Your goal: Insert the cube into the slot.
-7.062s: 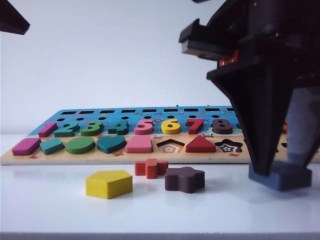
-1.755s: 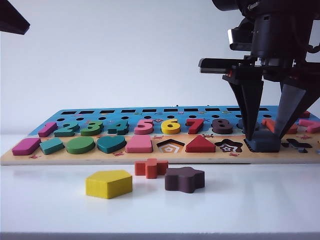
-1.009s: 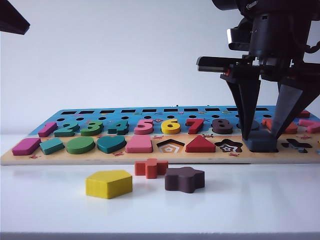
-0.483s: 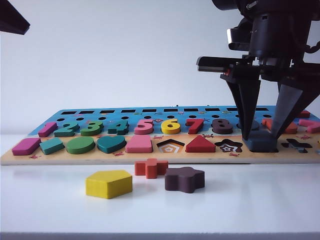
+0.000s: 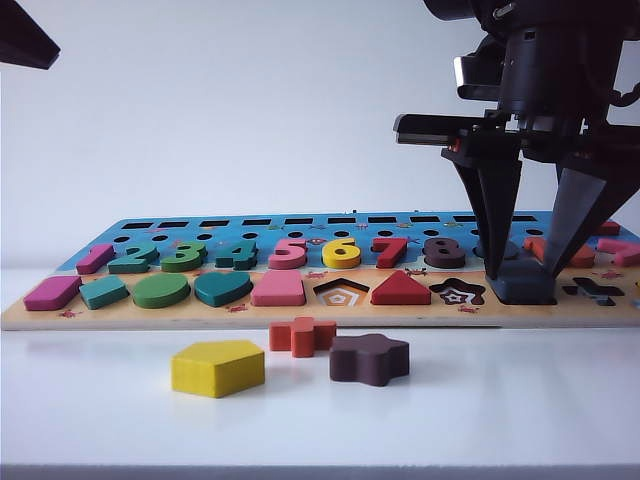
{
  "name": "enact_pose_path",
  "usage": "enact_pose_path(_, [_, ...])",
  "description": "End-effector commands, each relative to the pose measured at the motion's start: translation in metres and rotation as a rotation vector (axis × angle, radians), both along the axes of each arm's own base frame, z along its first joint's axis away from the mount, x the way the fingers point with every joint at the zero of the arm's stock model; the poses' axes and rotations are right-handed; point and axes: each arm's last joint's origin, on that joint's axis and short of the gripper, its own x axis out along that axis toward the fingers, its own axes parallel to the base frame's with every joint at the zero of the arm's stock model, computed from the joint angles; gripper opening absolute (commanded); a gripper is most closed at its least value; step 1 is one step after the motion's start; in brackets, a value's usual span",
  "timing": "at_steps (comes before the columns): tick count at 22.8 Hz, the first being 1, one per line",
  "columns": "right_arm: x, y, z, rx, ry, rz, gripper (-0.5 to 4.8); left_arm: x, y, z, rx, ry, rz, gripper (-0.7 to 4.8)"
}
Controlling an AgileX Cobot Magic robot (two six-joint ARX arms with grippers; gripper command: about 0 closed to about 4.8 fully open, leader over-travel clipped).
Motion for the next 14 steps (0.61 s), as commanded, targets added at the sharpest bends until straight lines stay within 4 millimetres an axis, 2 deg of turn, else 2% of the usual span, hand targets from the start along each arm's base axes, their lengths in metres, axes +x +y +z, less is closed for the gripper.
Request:
enact_pose_path(1, [0.0002,-0.0001,0.0008,-0.008,-0.010,-0.007,-0.06,0.0003,-0.0003,0.0026,-0.011,-0.022,-0.009,0.09])
enact_pose_path(9, [-0.0002,-0.0002,0.0006,-0.010,-0.006,-0.007,-0.05,0.0003,-0.0003,0.0026,-0.011,-0.022,-0.009,0.09])
enact_pose_path(14, [-0.0002,-0.0001,0.0006,-0.007,-0.004,-0.006,0.17,0.0003,-0.0003,0.0026,-0.011,-0.022,-0.009,0.09])
